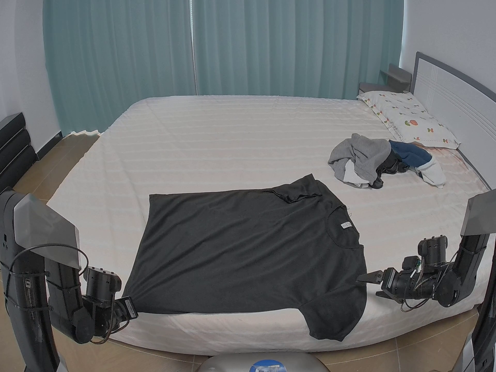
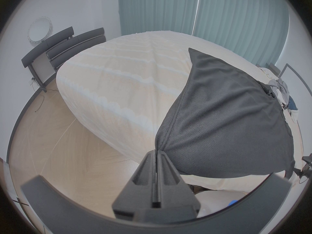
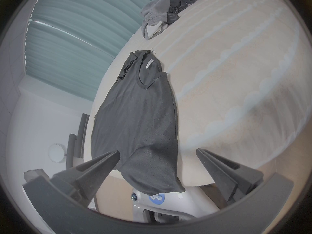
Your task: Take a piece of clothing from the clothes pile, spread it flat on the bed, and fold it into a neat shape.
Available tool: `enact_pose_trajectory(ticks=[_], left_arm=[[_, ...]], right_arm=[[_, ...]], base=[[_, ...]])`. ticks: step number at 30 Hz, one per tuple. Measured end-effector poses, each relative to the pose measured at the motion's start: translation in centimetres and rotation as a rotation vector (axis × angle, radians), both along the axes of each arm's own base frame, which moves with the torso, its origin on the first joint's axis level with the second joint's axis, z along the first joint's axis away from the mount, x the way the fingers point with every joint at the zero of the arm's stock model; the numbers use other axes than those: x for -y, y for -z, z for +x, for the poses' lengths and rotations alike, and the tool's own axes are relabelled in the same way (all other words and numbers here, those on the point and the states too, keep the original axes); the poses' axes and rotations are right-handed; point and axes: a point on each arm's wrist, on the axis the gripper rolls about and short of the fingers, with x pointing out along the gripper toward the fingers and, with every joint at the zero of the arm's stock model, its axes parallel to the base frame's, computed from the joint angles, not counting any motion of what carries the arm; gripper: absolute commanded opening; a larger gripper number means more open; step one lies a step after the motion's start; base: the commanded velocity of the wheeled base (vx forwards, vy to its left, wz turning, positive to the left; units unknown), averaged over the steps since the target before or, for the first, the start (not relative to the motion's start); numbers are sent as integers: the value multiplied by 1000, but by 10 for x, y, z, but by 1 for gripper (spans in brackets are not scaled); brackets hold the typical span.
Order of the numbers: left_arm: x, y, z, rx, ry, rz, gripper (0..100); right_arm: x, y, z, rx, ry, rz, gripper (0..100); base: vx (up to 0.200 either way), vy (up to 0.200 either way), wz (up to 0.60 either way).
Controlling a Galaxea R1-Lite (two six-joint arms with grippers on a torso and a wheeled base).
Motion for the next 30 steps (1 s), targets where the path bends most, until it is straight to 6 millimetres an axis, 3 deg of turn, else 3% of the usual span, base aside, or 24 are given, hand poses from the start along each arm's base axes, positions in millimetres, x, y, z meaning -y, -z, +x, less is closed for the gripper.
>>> enact_pose_trajectory(ticks=[8, 15, 16, 30], left_arm=[[0, -2, 2, 11, -1, -8, 0], [0, -3, 2, 19, -4, -11, 0], [0, -3, 2, 21, -4, -11, 0], [0, -5, 2, 29, -5, -13, 0]], right_arm=[[-22, 7, 8, 12, -14, -72, 100], [-24, 9, 19, 32, -11, -75, 100], [-24, 9, 21, 35, -9, -75, 0], [-20, 12, 54, 46, 57, -110, 0]], base=[[0, 0, 0], [0, 0, 0], [0, 0, 0], [0, 0, 0]])
